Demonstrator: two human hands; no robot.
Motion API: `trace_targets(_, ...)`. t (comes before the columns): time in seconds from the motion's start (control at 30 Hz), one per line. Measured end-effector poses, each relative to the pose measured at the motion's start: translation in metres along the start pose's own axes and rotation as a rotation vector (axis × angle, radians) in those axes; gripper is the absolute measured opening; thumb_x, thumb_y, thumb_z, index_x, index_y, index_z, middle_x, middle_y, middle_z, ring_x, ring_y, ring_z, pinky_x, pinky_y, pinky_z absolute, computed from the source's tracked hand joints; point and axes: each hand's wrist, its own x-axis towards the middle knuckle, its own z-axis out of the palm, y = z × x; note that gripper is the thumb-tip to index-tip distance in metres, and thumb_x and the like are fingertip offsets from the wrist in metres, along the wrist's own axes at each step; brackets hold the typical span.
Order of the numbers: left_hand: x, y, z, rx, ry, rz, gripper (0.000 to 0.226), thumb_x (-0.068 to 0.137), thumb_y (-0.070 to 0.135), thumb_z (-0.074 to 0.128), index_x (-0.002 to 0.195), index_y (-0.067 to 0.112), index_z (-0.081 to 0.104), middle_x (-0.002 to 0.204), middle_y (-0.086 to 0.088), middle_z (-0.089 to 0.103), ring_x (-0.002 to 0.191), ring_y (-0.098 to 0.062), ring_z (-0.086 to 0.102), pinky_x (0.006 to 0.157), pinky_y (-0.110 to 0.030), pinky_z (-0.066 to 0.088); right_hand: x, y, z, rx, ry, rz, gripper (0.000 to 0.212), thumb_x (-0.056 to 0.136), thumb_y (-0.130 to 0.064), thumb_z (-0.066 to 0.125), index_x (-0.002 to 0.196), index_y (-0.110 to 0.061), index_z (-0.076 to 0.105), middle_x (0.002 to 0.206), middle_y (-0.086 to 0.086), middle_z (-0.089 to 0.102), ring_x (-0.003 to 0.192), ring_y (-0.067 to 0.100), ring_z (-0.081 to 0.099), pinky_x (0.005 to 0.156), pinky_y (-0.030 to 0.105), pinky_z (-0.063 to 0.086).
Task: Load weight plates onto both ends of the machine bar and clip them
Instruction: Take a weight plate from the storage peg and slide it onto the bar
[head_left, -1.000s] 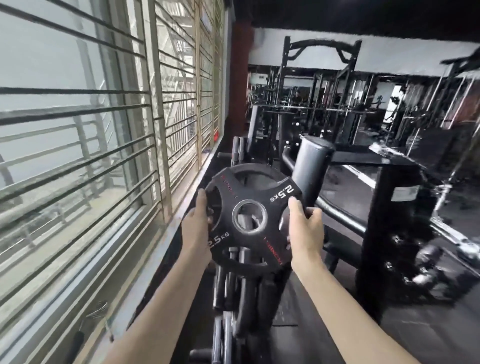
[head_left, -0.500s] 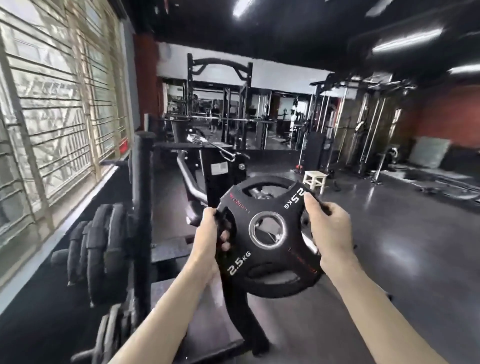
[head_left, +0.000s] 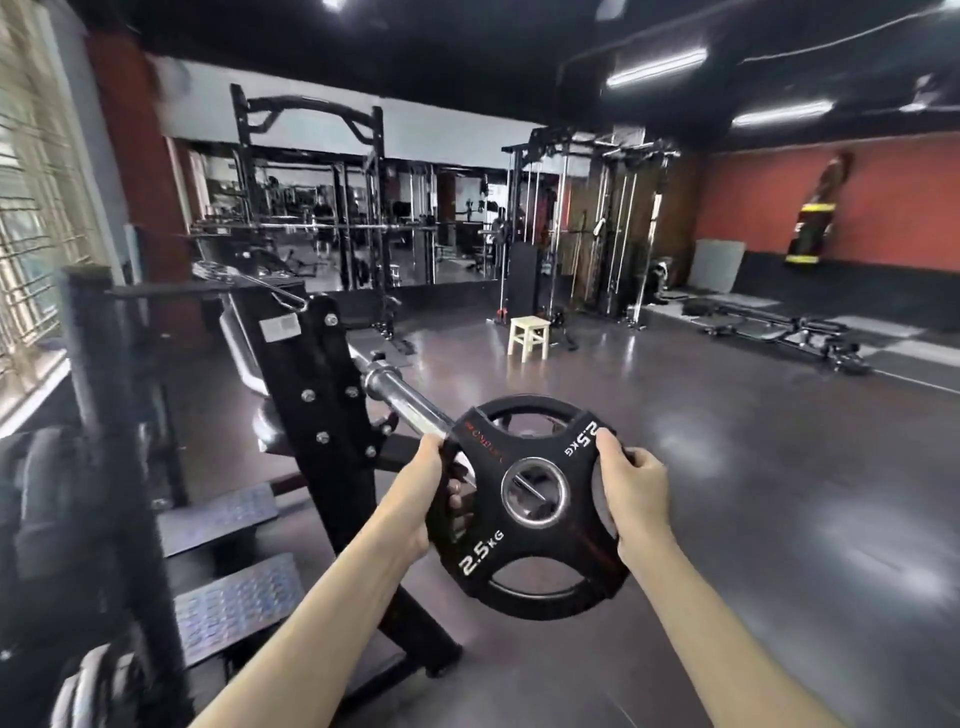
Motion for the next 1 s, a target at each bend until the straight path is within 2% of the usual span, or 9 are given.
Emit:
trace_targets(0.33, -0.012, -0.012, 0.000, 0.310, -0.034, 0.062, 0.050, 0.088, 0.070, 0.054, 0.072, 0.023, 0.058, 0.060, 0.006, 0.042, 0.060, -0.013, 0.038, 0.071, -0.032, 0.039, -0.002, 0.025, 0.000, -0.057, -0.023, 0.013, 0.075, 0.087, -0.080, 0.034, 0.079, -0.008, 0.055, 0.085, 0.009, 0.068, 0.086, 0.028, 0.064, 0.075, 0.041, 0.049)
trace_targets(0.47, -0.014, -0.026, 0.002, 0.354, -0.113, 0.267, 0.037, 0.096, 0.053, 0.058, 0.072, 0.025, 0.055, 0.050, 0.019, 0.052, 0.056, -0.007, 0.045, 0.067, -0.027, 0.039, 0.007, 0.034, 0.002, 0.049, -0.150, 0.072, 0.094, 0.081, -0.088, 0.034, 0.112, -0.006, 0.067, 0.108, 0.015, 0.072, 0.102, 0.029, 0.067, 0.092, 0.044, 0.054)
trace_targets(0.57, -0.018, -0.035, 0.004, 0.403, -0.162, 0.347, 0.033, 0.098, 0.045, 0.059, 0.070, 0.027, 0.054, 0.050, 0.018, 0.059, 0.049, 0.001, 0.055, 0.064, -0.025, 0.041, 0.007, 0.027, 0.014, 0.198, -0.326, 0.107, 0.083, 0.084, -0.085, 0.030, 0.116, -0.020, 0.071, 0.110, 0.004, 0.076, 0.104, 0.020, 0.069, 0.077, 0.029, 0.054)
trace_targets(0.63, -0.014, -0.032, 0.000, 0.396, -0.159, 0.366, 0.028, 0.095, 0.045, 0.063, 0.079, 0.023, 0.060, 0.054, 0.016, 0.063, 0.051, 0.000, 0.059, 0.065, -0.026, 0.045, 0.012, 0.026, 0.030, 0.221, -0.381, 0.207, 0.101, 0.072, -0.095, 0.026, 0.134, -0.023, 0.060, 0.126, 0.005, 0.070, 0.110, 0.022, 0.067, 0.080, 0.032, 0.056)
trace_targets(0.73, -0.002, -0.016, -0.006, 0.424, -0.090, 0.405, 0.033, 0.096, 0.044, 0.063, 0.095, 0.011, 0.064, 0.053, 0.016, 0.064, 0.049, 0.004, 0.060, 0.062, -0.018, 0.047, 0.036, 0.025, 0.045, 0.062, -0.439, 0.382, 0.131, 0.050, -0.107, 0.022, 0.154, -0.029, 0.034, 0.152, 0.008, 0.049, 0.134, 0.035, 0.051, 0.109, 0.056, 0.043)
trace_targets(0.8, 0.012, -0.005, -0.012, 0.448, -0.047, 0.428, 0.029, 0.098, 0.039, 0.061, 0.095, 0.010, 0.065, 0.057, 0.015, 0.068, 0.051, 0.006, 0.063, 0.051, -0.009, 0.046, 0.052, 0.015, 0.051, -0.077, -0.490, 0.449, 0.129, 0.055, -0.105, 0.025, 0.154, -0.024, 0.036, 0.152, 0.012, 0.049, 0.134, 0.038, 0.051, 0.112, 0.057, 0.040)
trace_targets(0.87, 0.022, 0.006, -0.015, 0.462, -0.036, 0.408, 0.039, 0.095, 0.048, 0.061, 0.102, 0.012, 0.072, 0.079, 0.007, 0.078, 0.072, -0.002, 0.073, 0.059, -0.010, 0.050, 0.072, 0.005, 0.067, -0.131, -0.559, 0.451, 0.116, 0.061, -0.099, 0.038, 0.148, -0.023, 0.040, 0.140, 0.014, 0.059, 0.119, 0.039, 0.063, 0.100, 0.057, 0.051)
trace_targets(0.93, 0.032, 0.015, -0.020, 0.454, -0.017, 0.369, 0.057, 0.090, 0.063, 0.058, 0.105, 0.012, 0.077, 0.094, 0.002, 0.080, 0.084, -0.010, 0.073, 0.079, -0.018, 0.052, 0.114, 0.017, 0.098, -0.217, -0.625, 0.430, 0.147, 0.031, -0.107, 0.049, 0.153, -0.028, 0.030, 0.147, 0.013, 0.054, 0.120, 0.040, 0.063, 0.096, 0.061, 0.050)
trace_targets(1.0, 0.042, 0.021, -0.024, 0.376, 0.007, 0.298, 0.068, 0.088, 0.071, 0.053, 0.104, 0.010, 0.078, 0.096, -0.001, 0.079, 0.081, -0.009, 0.070, 0.078, -0.023, 0.047, 0.140, 0.023, 0.130, -0.287, -0.689, 0.424, 0.169, 0.009, -0.108, 0.046, 0.157, -0.031, 0.024, 0.160, 0.006, 0.039, 0.137, 0.036, 0.049, 0.108, 0.064, 0.038)
